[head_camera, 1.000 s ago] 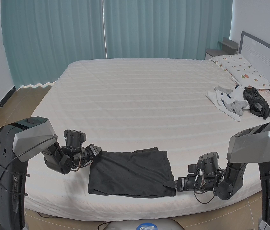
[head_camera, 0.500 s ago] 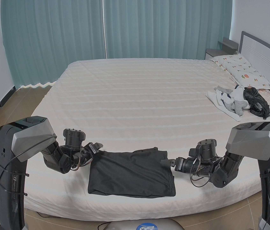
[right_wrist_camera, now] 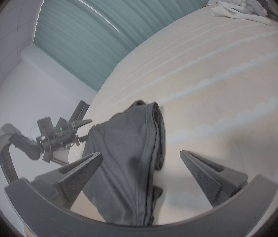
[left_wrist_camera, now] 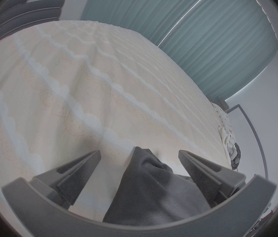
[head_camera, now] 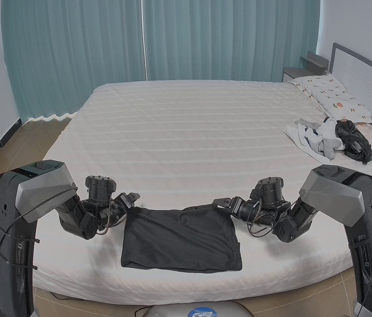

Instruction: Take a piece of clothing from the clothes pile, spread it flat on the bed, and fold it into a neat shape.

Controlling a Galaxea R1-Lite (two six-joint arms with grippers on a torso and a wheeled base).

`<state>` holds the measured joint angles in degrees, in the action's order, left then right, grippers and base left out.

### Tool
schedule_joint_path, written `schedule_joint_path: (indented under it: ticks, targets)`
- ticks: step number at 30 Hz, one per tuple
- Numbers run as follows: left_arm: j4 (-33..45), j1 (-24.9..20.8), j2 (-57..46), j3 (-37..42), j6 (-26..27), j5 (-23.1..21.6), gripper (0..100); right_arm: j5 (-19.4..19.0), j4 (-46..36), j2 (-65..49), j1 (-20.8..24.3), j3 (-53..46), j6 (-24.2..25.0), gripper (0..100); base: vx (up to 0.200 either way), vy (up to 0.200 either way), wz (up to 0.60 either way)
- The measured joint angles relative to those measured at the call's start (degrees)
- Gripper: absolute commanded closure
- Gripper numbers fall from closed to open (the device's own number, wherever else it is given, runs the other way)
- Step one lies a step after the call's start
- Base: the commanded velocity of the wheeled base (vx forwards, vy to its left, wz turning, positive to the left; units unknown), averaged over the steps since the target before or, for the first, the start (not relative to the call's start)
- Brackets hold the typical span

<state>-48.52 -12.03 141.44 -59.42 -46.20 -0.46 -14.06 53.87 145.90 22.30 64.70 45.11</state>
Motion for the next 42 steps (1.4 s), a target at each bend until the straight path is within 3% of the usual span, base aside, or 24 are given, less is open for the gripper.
schedule_joint_path:
  ticks: [3,4,42]
  targets:
    - [-0.04,0.0,0.02,0.0,-0.02,0.02,0,0.12,-0.88,1.16,0.0,2.12,0.79,0,0.0,0.0,0.0]
    - [-0.04,0.0,0.02,0.0,-0.02,0.02,0,0.12,-1.32,1.4,-0.04,2.54,0.9,100,0.0,0.0,0.0]
    - [-0.06,-0.01,0.16,-0.17,0.0,0.13,0,3.06,-2.89,3.25,-1.07,6.03,2.18,100,0.0,0.0,0.0]
